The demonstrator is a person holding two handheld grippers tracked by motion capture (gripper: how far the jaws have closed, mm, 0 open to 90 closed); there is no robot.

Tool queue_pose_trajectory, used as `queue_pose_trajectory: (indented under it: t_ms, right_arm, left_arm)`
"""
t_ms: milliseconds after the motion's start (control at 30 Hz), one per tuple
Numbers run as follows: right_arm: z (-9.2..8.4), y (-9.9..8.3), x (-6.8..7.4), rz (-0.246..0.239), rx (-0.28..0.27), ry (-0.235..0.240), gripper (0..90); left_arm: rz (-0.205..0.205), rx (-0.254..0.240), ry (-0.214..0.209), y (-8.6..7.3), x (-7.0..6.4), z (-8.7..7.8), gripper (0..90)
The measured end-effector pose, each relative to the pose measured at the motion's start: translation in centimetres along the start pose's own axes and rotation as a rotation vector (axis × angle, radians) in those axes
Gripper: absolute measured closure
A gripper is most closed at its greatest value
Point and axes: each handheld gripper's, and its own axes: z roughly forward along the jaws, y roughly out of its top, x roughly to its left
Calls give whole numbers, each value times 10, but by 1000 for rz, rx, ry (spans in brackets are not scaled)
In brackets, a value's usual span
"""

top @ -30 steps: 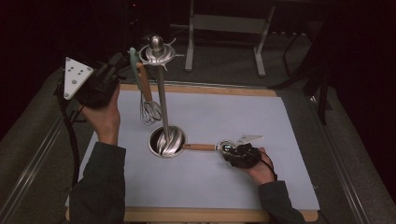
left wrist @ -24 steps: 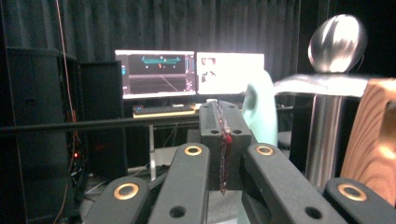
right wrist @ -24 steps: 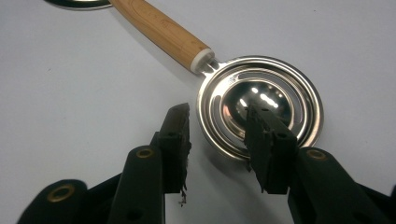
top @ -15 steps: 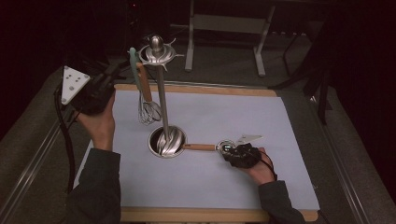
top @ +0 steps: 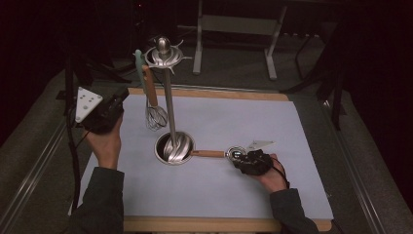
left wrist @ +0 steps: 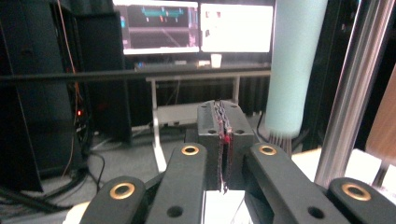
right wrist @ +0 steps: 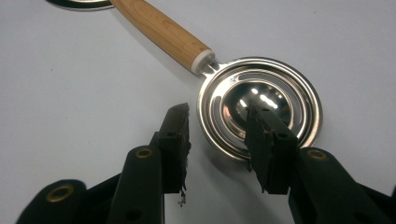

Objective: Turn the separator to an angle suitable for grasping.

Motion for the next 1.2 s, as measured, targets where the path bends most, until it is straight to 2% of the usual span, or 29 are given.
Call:
queue_pose_trajectory:
  t_ms: [267,433,533,700,733,767,867,1000,1100,1200]
  right_arm:
    - [0,0,1,-11,3,1,604]
    - [0,0,0,-8,5,0,599]
    - [2,0,0,-11,11,5,595]
    - [2,0,1,-13,13,8,591]
    - [2,0,1,-13,13,8,591]
    - [1,0,1,-15,11,8,591]
    - [1,0,0,-14,9,8,591]
    - [3,1,2,-19,15,10,592]
    - [3,1,3,-24,14,12,591]
    - [4,2,4,-25,18,11,591]
  left_arm:
    - [-22,70,-3,-36,0,2,872]
    - [-70,102,-7,-61,4,-1,865]
    - [-117,108,-17,-80,3,-5,855]
    - [-139,171,-27,-109,0,-6,844]
    - [-139,171,-27,-109,0,-6,842]
    - [-146,190,-33,-118,0,-8,842]
    - [-139,218,-46,-130,-1,-9,840]
    - [-107,269,-53,-146,-4,-11,828]
    - [-118,309,-61,-161,-5,-13,821]
    - [-117,338,-79,-164,-4,-12,813]
